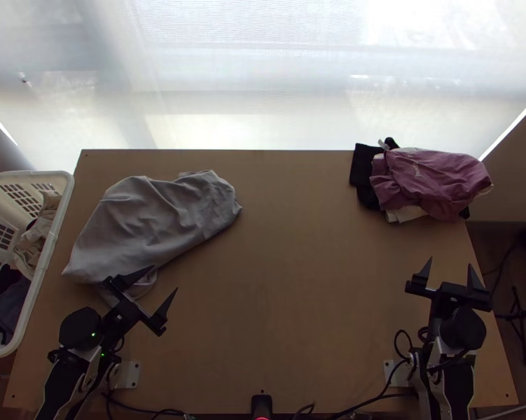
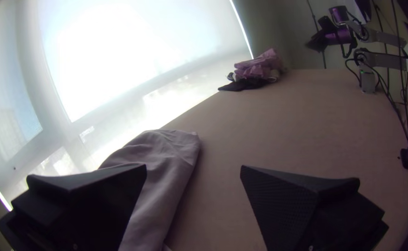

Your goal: Fold the t-shirt

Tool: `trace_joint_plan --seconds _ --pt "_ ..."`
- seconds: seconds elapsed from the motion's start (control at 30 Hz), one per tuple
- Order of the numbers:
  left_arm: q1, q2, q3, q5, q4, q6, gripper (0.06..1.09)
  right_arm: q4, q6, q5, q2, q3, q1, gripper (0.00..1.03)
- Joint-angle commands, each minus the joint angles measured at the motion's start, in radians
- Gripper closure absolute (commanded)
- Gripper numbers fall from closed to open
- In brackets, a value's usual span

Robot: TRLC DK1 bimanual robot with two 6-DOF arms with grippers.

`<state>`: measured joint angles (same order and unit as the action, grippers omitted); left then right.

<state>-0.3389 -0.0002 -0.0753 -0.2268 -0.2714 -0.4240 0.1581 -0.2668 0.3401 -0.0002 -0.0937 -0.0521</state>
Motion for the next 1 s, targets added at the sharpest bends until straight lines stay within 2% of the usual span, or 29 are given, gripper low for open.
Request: trace_joint_plan --seconds 0.0,0.17,0.23,0.3,0.37,0.43,0.63,0.83,0.9,0.97 --pt "-0.026 -0.001 -0.001 -0.005 -0.008 -0.025 0.1 0.003 0.011 -0.012 0.0 0.0 0.051 0.05" --pt "-0.037 -0.001 -0.001 -0.009 -0.008 -0.038 0.1 0.009 0.021 -0.033 -0.001 0.0 0.034 0.05" --pt "-0.028 -0.001 -0.001 0.007 -0.008 -0.107 0.1 0.011 0.021 -0.035 0.0 0.0 0.02 0.05" --pt "-0.028 -0.001 0.0 0.053 0.003 -0.096 0.1 0.011 0.011 -0.035 -0.001 0.0 0.024 0.05" --pt "-0.012 -0.001 -0.001 0.126 0.038 -0.027 0.1 0.011 -0.046 -0.035 0.005 0.0 0.023 0.05" --pt "0.026 -0.001 -0.003 0.133 0.07 0.025 0.1 0.008 -0.063 -0.035 0.012 0.0 0.023 0.05" --pt "0.11 0.006 -0.026 0.144 0.107 0.034 0.1 -0.065 -0.115 -0.033 0.034 -0.031 0.0 0.05" --pt "0.163 0.213 -0.173 0.221 0.195 0.034 0.1 0.006 -0.106 -0.033 0.131 -0.179 0.054 0.05" --pt "0.222 0.298 -0.29 0.234 0.153 0.09 0.1 0.035 -0.095 -0.033 0.216 -0.265 0.054 0.05" --pt "0.291 0.39 -0.431 0.227 0.046 0.152 0.1 0.041 -0.12 -0.032 0.305 -0.345 0.051 0.05"
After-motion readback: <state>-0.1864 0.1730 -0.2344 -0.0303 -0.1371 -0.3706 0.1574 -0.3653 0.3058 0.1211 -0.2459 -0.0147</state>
